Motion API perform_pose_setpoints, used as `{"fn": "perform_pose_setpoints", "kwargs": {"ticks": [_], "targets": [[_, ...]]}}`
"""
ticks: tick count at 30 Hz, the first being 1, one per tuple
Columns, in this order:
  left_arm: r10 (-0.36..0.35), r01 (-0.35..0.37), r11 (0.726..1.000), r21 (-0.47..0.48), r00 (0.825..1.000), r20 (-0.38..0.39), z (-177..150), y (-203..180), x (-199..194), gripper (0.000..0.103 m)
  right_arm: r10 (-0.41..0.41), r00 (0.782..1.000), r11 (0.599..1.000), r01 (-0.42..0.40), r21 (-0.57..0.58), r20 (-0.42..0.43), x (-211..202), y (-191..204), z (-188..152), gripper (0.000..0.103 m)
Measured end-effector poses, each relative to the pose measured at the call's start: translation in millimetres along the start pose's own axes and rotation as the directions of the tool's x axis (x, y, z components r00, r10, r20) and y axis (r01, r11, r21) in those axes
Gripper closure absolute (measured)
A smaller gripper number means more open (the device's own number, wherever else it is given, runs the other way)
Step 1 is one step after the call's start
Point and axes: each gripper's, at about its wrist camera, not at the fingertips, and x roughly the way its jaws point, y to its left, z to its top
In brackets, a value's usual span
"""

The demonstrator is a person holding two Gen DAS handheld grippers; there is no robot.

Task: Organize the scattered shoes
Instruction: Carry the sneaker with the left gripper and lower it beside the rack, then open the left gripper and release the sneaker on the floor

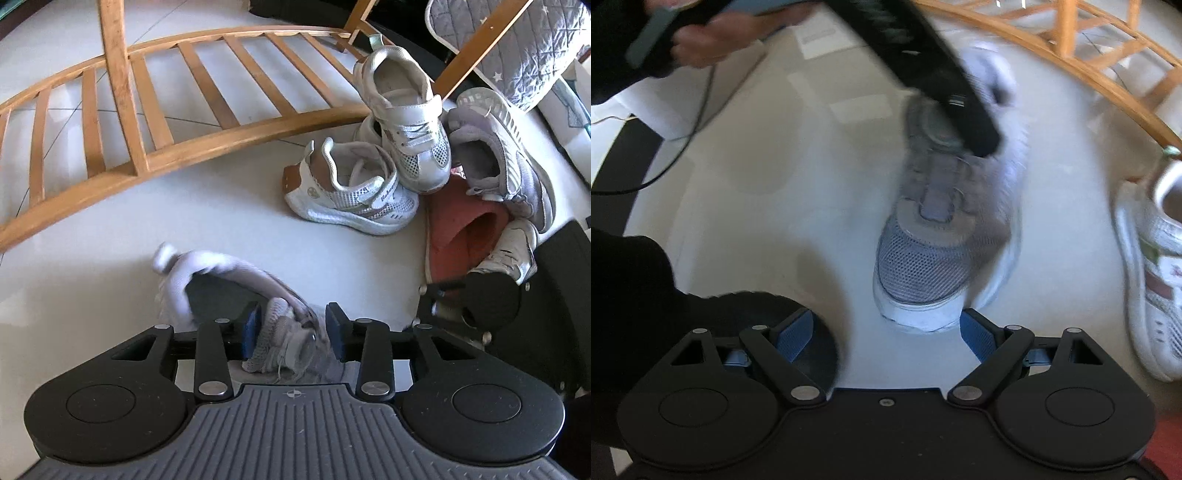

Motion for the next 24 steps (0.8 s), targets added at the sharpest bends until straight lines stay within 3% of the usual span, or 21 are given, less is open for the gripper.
{"fn": "perform_pose_setpoints", "kwargs": {"ticks": [7,10,14,24], "targets": [[-0.013,0.014,0.998,0.065,1.000,-0.008,7,-1,9,0.065,0.056,0.997,0.998,-0.058,0.029,0.044,9,5,15,0.014],[-0.025,0.025,0.997,0.066,1.000,-0.012,7,0,8,0.074,0.017,0.999,1.000,-0.017,0.008,0.038,14,3,18,0.014],[0.001,0.000,0.996,0.087,1.000,-0.006,8,-4,6,0.082,0.000,0.999,0.998,-0.004,0.062,0.050,12,-8,18,0.014],[0.067,-0.066,0.995,0.071,0.998,-0.004,10,13,-1,0.083,-0.028,0.997,0.998,0.023,0.058,0.078,21,-3,34,0.014]]}}
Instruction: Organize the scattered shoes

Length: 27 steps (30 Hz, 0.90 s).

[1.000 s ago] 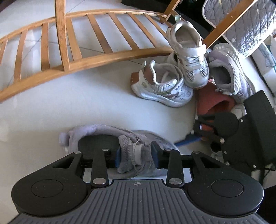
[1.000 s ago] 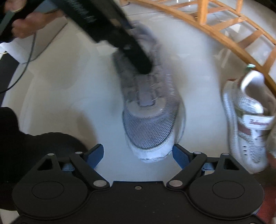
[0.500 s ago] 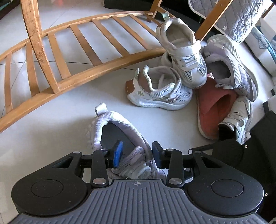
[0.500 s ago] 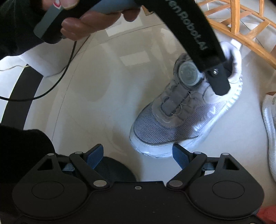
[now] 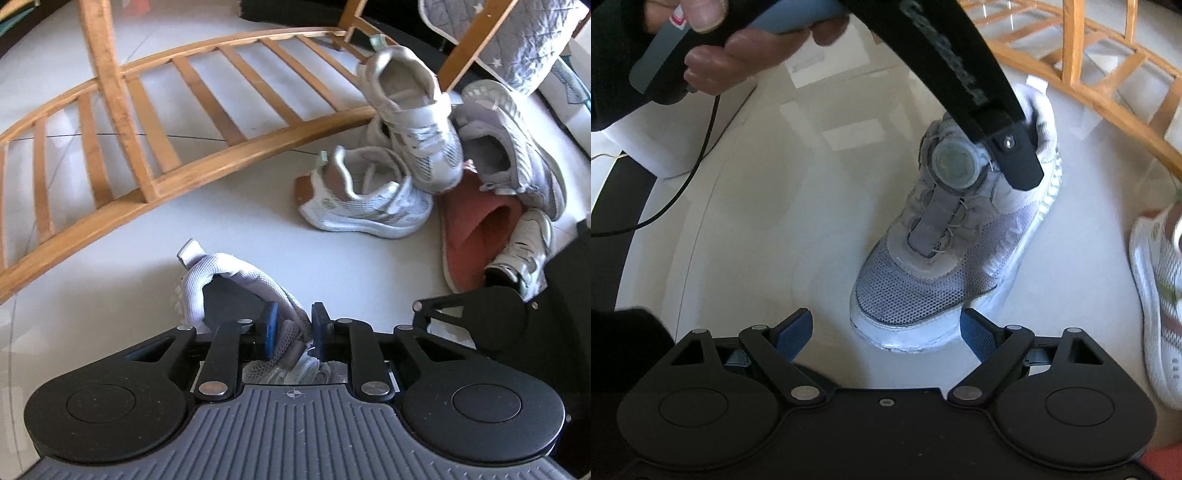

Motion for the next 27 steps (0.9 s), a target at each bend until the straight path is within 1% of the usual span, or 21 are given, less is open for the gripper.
{"fn": "perform_pose_setpoints", "kwargs": {"ticks": [3,5,7,11,15,17,18,20,22,23,25,27], "targets": [[0.014,-0.014,0.999,0.034,1.000,-0.008,1,2,-1,0.083,0.017,1.000,1.000,-0.017,-0.006,0.004,9,5,8,0.013],[0.021,-0.019,0.997,0.080,1.000,-0.021,3,1,-1,0.083,0.025,1.000,1.000,-0.025,-0.011,0.006,16,8,14,0.011],[0.034,-0.031,0.995,0.095,0.999,-0.033,5,4,-2,0.082,0.035,0.999,0.999,-0.035,-0.005,0.015,21,11,20,0.011],[0.048,-0.045,0.997,0.069,0.998,-0.035,5,13,-4,0.081,0.027,0.999,1.000,-0.027,-0.009,0.033,23,11,24,0.011],[0.068,-0.067,0.997,0.044,0.998,-0.017,4,15,-9,0.080,0.007,0.999,0.999,-0.009,0.037,0.043,9,-1,18,0.011],[0.072,-0.071,0.997,0.043,0.997,-0.009,5,14,-13,0.076,-0.022,0.998,0.999,0.019,0.050,0.053,-6,-7,11,0.008],[0.074,-0.073,0.996,0.044,0.997,-0.004,5,12,-16,0.076,-0.034,0.998,0.998,0.031,0.053,0.057,-12,-8,8,0.008],[0.082,-0.082,0.995,0.047,0.997,0.012,7,8,-22,0.074,-0.071,0.996,0.996,0.067,0.057,0.060,-28,-10,1,0.008],[0.081,-0.082,0.996,0.042,0.996,0.036,11,2,-31,0.072,-0.132,0.990,0.991,0.131,0.037,0.042,-49,-10,-12,0.008],[0.076,-0.078,0.996,0.039,0.996,0.049,13,-1,-35,0.071,-0.150,0.988,0.988,0.149,0.030,0.039,-57,-10,-16,0.008],[0.039,-0.042,0.998,0.041,0.996,0.079,21,-14,-42,0.070,-0.205,0.979,0.979,0.204,0.025,0.018,-85,-17,-32,0.008],[-0.014,0.008,0.999,0.052,0.995,0.099,29,-29,-45,0.067,-0.236,0.972,0.971,0.236,0.047,0.005,-97,-14,-43,0.008]]}}
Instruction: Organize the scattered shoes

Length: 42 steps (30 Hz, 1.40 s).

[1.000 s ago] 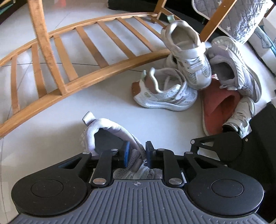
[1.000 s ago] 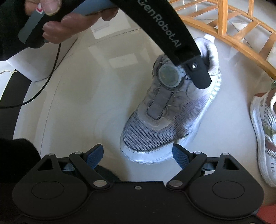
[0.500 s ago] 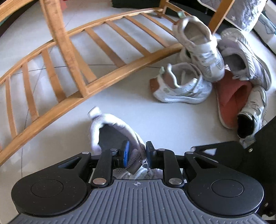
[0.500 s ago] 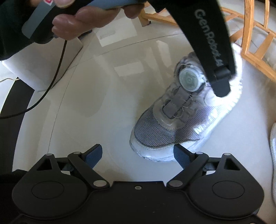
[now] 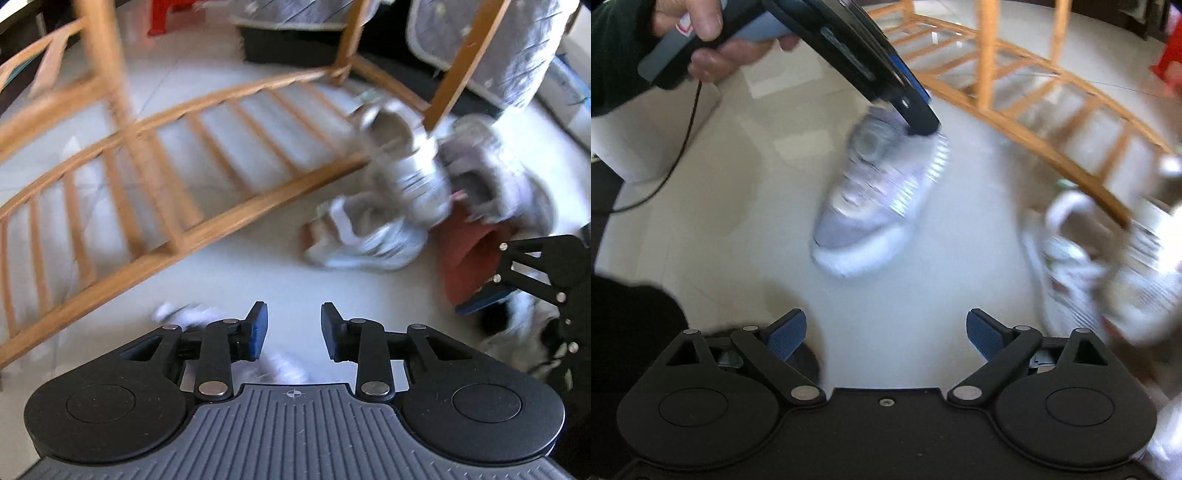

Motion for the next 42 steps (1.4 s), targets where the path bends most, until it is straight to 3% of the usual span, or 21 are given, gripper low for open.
{"fn": "perform_pose_setpoints", "kwargs": {"ticks": [5,10,16,24,28,32,42], "targets": [[-0.151,0.150,0.988,0.036,0.988,0.028,31,-48,13,0.061,-0.080,0.997,0.991,0.079,0.109,0.008,-32,-2,-38,0.008],[-0.261,0.255,0.962,0.092,0.964,0.058,61,-103,39,0.058,-0.143,0.984,0.958,0.112,0.263,0.102,-47,5,-68,0.008],[-0.334,0.329,0.942,0.070,0.940,0.067,80,-134,71,0.056,-0.158,0.976,0.956,0.112,0.270,0.153,-48,14,-79,0.008],[-0.352,0.352,0.936,0.020,0.931,0.101,96,-148,103,0.057,-0.198,0.964,0.938,0.135,0.318,0.175,-58,15,-96,0.008],[-0.343,0.341,0.939,0.033,0.929,0.141,94,-153,105,0.069,-0.192,0.965,0.933,0.124,0.339,0.176,-55,18,-101,0.008],[-0.350,0.352,0.936,0.024,0.919,0.184,92,-153,94,0.082,-0.189,0.967,0.936,0.126,0.328,0.170,-52,23,-102,0.008],[-0.399,0.413,0.911,0.003,0.879,0.263,81,-153,37,0.090,-0.219,0.958,0.928,0.147,0.342,0.183,-55,29,-103,0.008]]}}
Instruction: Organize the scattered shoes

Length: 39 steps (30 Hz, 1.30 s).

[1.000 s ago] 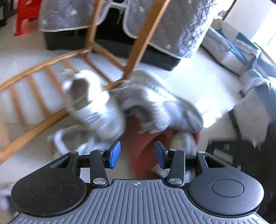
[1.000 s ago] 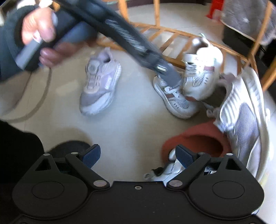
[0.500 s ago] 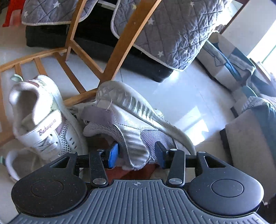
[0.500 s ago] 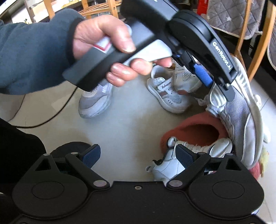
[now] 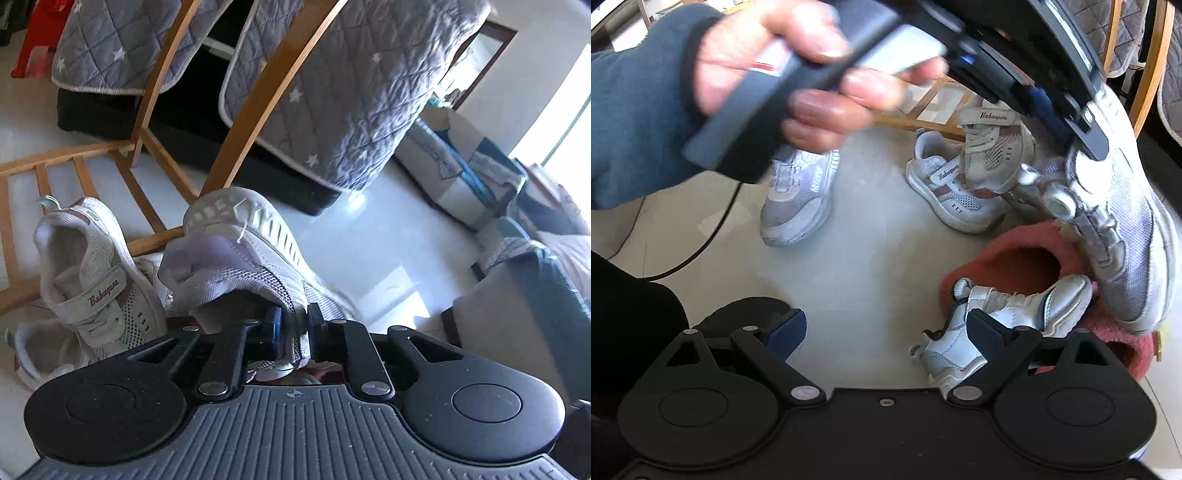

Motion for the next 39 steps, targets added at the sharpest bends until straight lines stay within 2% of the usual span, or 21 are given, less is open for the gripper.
{"fn": "perform_pose_setpoints", "kwargs": {"ticks": [3,8,11,18,19,20,23,26,29,35,39], "targets": [[0.009,-0.009,1.000,-0.003,0.999,0.035,1,-4,-31,0.091,-0.007,1.000,1.000,0.007,-0.004,0.010,-4,3,-1,0.008],[0.071,-0.069,0.997,-0.019,0.994,0.085,1,-3,-90,0.091,-0.013,1.000,0.999,0.014,-0.041,0.008,-8,10,-1,0.008],[0.149,-0.147,0.989,-0.033,0.987,0.067,-8,-3,-124,0.093,-0.021,1.000,0.998,0.021,-0.052,0.014,-16,16,2,0.008],[0.255,-0.254,0.965,-0.064,0.967,0.008,-32,-6,-152,0.094,-0.024,0.998,0.996,0.030,-0.089,0.061,-32,34,1,0.008],[0.270,-0.270,0.960,-0.073,0.963,-0.010,-39,-7,-156,0.100,-0.018,0.998,0.996,0.024,-0.088,0.060,-34,35,0,0.008],[0.272,-0.273,0.958,-0.083,0.962,-0.020,-45,-9,-161,0.103,-0.013,0.998,0.996,0.018,-0.087,0.060,-35,37,-2,0.008],[0.267,-0.267,0.960,-0.081,0.964,-0.015,-52,-16,-171,0.103,0.017,0.999,0.998,-0.015,-0.066,0.035,-28,38,-7,0.008],[0.278,-0.279,0.958,-0.066,0.960,-0.032,-59,-18,-169,0.103,-0.006,1.000,0.999,0.007,-0.053,0.013,-15,40,-15,0.008],[0.269,-0.274,0.957,-0.099,0.961,-0.066,-69,-8,-160,0.103,-0.024,0.999,0.999,0.023,-0.036,-0.028,-2,38,-20,0.008],[0.225,-0.249,0.955,-0.163,0.962,-0.153,-95,19,-137,0.102,-0.041,0.999,0.998,0.039,-0.044,-0.036,12,33,-17,0.008],[0.212,-0.251,0.950,-0.184,0.955,-0.208,-114,30,-118,0.101,-0.104,0.993,0.990,0.098,-0.103,-0.059,31,26,-18,0.008]]}}
